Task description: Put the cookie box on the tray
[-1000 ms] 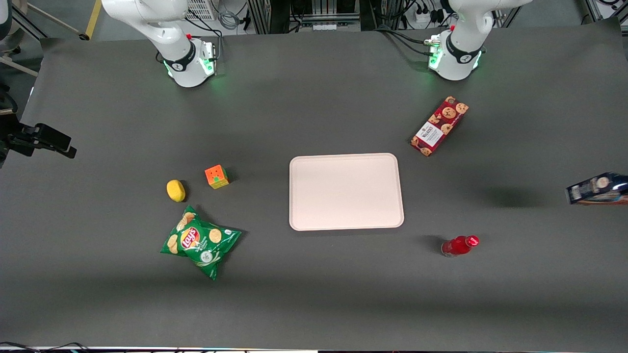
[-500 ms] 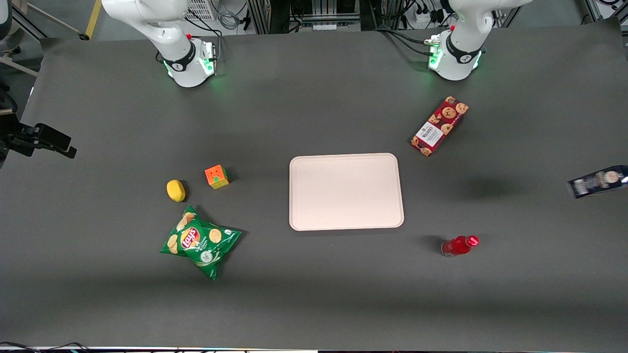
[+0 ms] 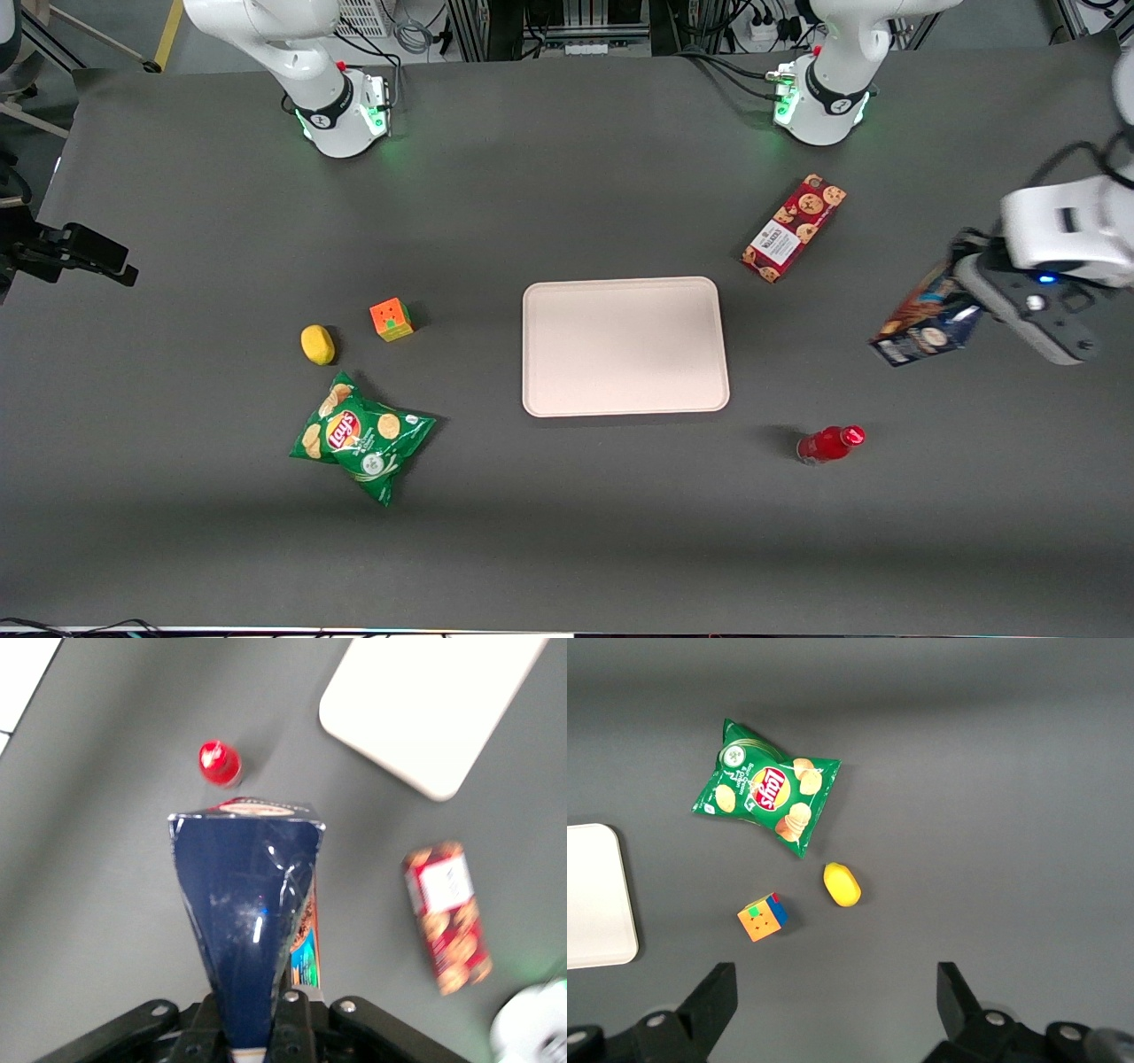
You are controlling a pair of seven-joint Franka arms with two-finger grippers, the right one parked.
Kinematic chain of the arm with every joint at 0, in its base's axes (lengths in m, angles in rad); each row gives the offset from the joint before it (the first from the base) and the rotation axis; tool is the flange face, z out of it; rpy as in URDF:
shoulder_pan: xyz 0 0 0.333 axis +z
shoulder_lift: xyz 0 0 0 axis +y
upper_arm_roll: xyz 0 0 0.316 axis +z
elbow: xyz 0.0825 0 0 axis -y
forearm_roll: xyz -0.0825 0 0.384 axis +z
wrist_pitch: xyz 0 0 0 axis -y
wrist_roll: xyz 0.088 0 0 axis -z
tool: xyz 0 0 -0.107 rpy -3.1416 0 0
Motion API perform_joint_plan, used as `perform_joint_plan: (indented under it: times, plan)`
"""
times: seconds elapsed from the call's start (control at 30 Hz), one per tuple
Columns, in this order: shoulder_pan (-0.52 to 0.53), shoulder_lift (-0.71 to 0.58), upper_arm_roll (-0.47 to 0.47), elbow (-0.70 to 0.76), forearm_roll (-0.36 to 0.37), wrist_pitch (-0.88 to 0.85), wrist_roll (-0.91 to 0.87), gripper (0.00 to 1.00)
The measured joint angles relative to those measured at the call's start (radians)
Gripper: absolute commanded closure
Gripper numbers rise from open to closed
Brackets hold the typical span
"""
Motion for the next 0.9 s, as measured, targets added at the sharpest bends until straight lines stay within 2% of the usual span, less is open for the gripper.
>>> perform_joint_plan:
  times: [0.3, 0.43, 0.67, 0.9]
  plan:
    - [-0.003, 0.004, -0.171, -0.035, 0.001, 0.004, -0.603, 0.95]
    - [-0.007, 0.008, -0.225, -0.092, 0.002, 0.070, -0.831, 0.96]
    - [-0.008, 0.014, -0.282, -0.253, 0.002, 0.257, -1.056, 0.96]
    - [-0.009, 0.020, -0.327, -0.416, 0.028, 0.459, -1.115, 0.96]
